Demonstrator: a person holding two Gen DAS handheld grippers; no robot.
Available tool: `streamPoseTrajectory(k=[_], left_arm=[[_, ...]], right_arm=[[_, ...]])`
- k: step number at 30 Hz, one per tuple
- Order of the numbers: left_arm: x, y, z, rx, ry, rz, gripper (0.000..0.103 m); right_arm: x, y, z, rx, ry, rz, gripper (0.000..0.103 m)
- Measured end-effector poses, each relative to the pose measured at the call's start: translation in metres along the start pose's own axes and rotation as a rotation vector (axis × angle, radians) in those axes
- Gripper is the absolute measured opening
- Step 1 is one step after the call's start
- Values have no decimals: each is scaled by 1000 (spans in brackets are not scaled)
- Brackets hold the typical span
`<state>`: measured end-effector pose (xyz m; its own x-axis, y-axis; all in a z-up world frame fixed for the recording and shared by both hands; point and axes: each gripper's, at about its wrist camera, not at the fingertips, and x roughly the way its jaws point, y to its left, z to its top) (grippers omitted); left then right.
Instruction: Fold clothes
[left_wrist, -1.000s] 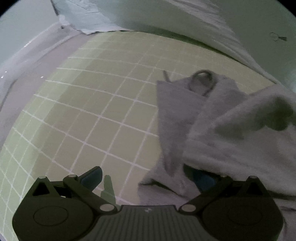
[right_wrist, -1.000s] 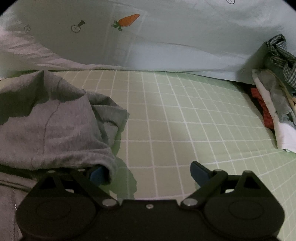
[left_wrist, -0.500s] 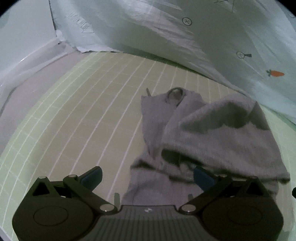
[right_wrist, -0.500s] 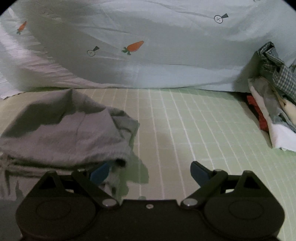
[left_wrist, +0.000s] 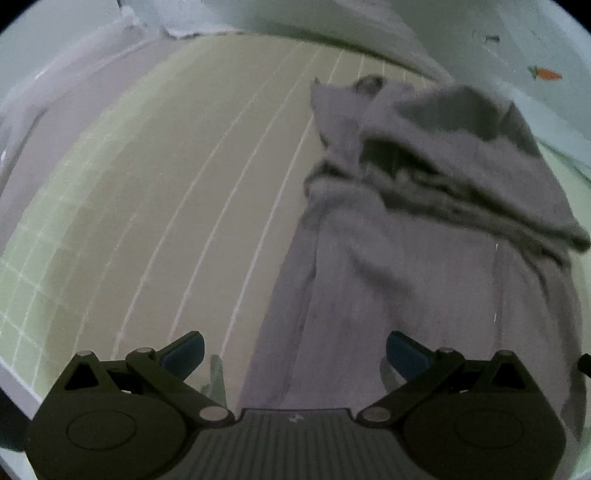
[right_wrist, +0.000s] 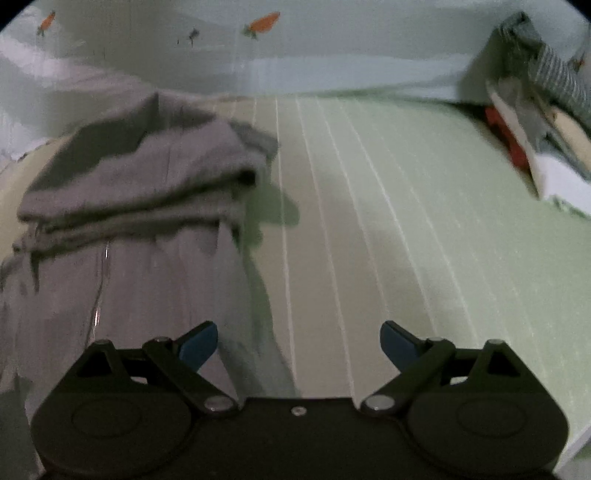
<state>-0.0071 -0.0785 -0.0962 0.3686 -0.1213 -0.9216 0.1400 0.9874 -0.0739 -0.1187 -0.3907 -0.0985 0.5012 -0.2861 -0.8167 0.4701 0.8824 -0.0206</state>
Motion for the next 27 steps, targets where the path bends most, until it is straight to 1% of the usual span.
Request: streamPoseTrajectory(k=[5, 6, 7, 11, 13, 19, 23, 26, 27], left_arm=[[2, 11, -22, -2, 30, 9, 100], [1, 13, -26, -1, 33, 8, 96], [0, 15, -29, -1, 35, 6, 94], [-4, 23, -39, -6, 32, -22, 92], [-7, 26, -42, 2, 26, -41, 89], [-13, 33, -49, 33, 46, -82, 89], [-18, 36, -54, 69, 46, -98, 89], [-21, 35, -59, 99, 40, -112, 82], [-22, 34, -60, 109, 38, -117, 78]], right_arm=[[-4, 2, -27, -6, 57, -3, 96], [-5, 2, -32, -6, 65, -2, 96], [-6, 2, -37, -5, 73, -1, 96], [-11, 4, -53, 8, 93, 11, 96], [-14, 5, -58, 18, 98, 12, 96], [-21, 9, -70, 30, 122, 4, 96], [-24, 6, -75, 72, 126, 9, 96], [-25, 1, -79, 121, 130, 23, 98], [-25, 1, -79, 122, 129, 26, 98]])
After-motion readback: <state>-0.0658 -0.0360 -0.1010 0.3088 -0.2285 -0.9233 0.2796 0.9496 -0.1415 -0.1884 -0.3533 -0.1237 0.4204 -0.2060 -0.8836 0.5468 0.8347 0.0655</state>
